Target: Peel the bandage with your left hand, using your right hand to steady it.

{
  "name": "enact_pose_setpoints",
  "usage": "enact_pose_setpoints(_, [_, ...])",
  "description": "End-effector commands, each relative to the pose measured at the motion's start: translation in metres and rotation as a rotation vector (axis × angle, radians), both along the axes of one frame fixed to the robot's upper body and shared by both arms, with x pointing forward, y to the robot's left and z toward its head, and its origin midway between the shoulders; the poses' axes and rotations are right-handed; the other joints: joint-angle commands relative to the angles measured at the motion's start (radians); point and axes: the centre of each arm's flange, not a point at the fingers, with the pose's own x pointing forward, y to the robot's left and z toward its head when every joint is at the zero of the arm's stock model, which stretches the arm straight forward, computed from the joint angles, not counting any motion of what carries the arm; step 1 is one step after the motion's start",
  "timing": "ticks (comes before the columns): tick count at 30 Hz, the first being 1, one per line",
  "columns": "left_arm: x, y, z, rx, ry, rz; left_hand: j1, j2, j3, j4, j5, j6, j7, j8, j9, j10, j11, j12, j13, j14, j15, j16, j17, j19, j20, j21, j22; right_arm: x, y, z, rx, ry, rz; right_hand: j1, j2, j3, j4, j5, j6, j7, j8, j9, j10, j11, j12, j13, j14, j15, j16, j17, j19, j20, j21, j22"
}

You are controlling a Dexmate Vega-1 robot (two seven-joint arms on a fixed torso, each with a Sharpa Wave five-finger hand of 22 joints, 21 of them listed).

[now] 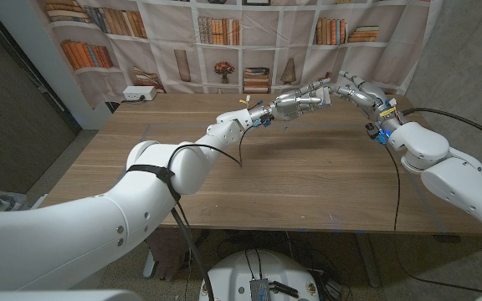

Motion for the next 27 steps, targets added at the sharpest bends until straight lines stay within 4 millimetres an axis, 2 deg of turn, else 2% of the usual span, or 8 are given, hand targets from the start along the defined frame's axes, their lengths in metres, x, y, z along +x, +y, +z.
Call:
enact_pose_setpoints(1, [0.0026, -0.0014, 0.0025, 0.001, 0.013, 0.024, 0.002, 0.006, -0.001, -0.002, 0.002, 0.01, 0.003, 0.003, 0.003, -0.002, -0.003, 0.004, 0.003, 0.001, -0.094, -0.002, 0.006, -0.007, 0.0, 0.006, 0.001, 0.0038, 0.0032, 0.0014, -0.011, 0.011, 0.012, 0.015, -0.001, 0.004, -0.013, 0.006, 0.003, -0.004, -0.002, 0.002, 0.012, -0.004, 0.009, 0.005, 0.012, -0.002, -0.002, 0.002, 0.0, 0.002, -0.003, 0.005])
enact_pose_setpoints(11, [0.0006, -0.0012, 0.0037, 0.004, 0.0, 0.011, 0.002, 0.006, -0.001, -0.001, 0.002, 0.012, 0.005, 0.002, 0.002, -0.001, -0.003, 0.007, 0.002, 0.0, -0.095, -0.006, 0.006, -0.015, -0.007, 0.007, -0.001, 0.008, 0.003, 0.0006, -0.002, 0.02, 0.059, 0.031, 0.011, 0.015, -0.022, 0.012, 0.008, 0.001, 0.0, 0.002, 0.013, 0.003, 0.013, 0.011, 0.018, -0.002, -0.003, 0.001, 0.002, 0.003, -0.003, 0.005])
enact_pose_setpoints(16, [-0.0007, -0.0012, 0.0022, 0.007, -0.006, -0.001, 0.002, 0.007, 0.0, -0.001, 0.001, 0.011, 0.005, 0.001, 0.002, -0.001, -0.003, 0.007, 0.001, 0.001, -0.095, -0.007, 0.007, -0.016, -0.008, 0.007, -0.002, 0.01, 0.0024, -0.0007, -0.001, 0.027, 0.087, 0.058, 0.025, 0.036, -0.036, 0.027, 0.012, 0.001, 0.001, 0.002, 0.01, 0.001, 0.013, 0.014, 0.02, -0.001, -0.005, 0.0, 0.002, 0.003, -0.002, 0.005])
enact_pose_setpoints(21, [-0.0012, -0.001, 0.0017, 0.008, -0.007, -0.006, 0.002, 0.007, 0.0, -0.001, 0.001, 0.01, 0.005, 0.001, 0.002, -0.001, -0.003, 0.007, 0.001, 0.002, -0.095, -0.007, 0.008, -0.018, -0.007, 0.007, -0.002, 0.0093, 0.0009, -0.002, 0.0, 0.026, 0.098, 0.089, 0.051, 0.068, -0.047, 0.063, 0.017, 0.001, 0.003, 0.002, 0.01, -0.001, 0.011, 0.018, 0.021, -0.004, -0.005, 0.0, 0.003, 0.0, -0.002, 0.005])
enact_pose_setpoints(27, [-0.0018, -0.001, 0.0011, 0.011, -0.01, -0.011, 0.002, 0.006, 0.0, -0.001, 0.001, 0.013, 0.006, 0.001, 0.002, -0.001, -0.003, 0.008, 0.001, 0.002, -0.094, -0.008, 0.009, -0.018, -0.006, 0.009, -0.003, 0.0079, 0.0014, -0.0023, -0.014, 0.027, 0.101, 0.104, 0.057, 0.085, -0.053, 0.093, 0.02, 0.002, 0.003, 0.001, 0.007, -0.001, 0.006, 0.021, 0.017, -0.004, -0.007, -0.001, 0.003, -0.002, -0.001, 0.005])
